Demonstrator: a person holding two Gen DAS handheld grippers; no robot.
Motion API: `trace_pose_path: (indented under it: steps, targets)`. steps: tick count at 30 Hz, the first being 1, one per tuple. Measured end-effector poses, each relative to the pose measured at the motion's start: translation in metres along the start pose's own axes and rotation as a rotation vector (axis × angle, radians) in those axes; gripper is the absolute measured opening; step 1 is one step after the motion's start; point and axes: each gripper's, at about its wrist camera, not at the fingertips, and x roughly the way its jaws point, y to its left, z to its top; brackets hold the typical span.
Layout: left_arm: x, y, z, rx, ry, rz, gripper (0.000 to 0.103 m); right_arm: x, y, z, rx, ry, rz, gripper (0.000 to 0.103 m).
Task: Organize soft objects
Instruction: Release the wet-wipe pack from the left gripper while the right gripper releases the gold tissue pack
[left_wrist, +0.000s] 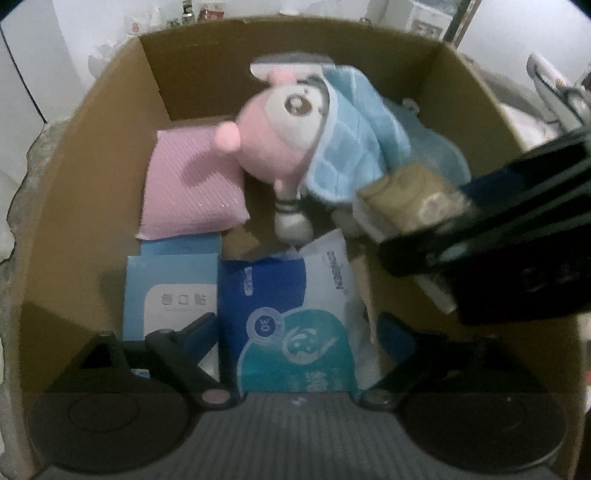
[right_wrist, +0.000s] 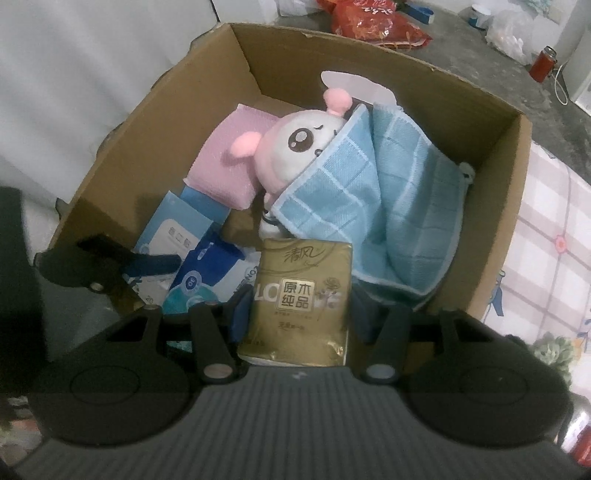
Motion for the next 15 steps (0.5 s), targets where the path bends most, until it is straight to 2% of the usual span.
trace_pose_path:
  steps: [6,9,15]
  targets:
    - [-0.012,0.007,0.004,-0.032,-0.015,-0.010,0.094,0.003,0.004,0.001,-0.025,-0.003,-0.034,0.058]
    - [-0.014,0.008,0.000,-0.030,-0.009,-0.004,0.094,-0.001,0.003,0.001,-0.018,-0.016,-0.034,0.062]
    - [-0.014,0.008,0.002,-0.052,-0.017,-0.007,0.094,-0.017,-0.008,0.000,0.005,-0.059,-0.024,0.062]
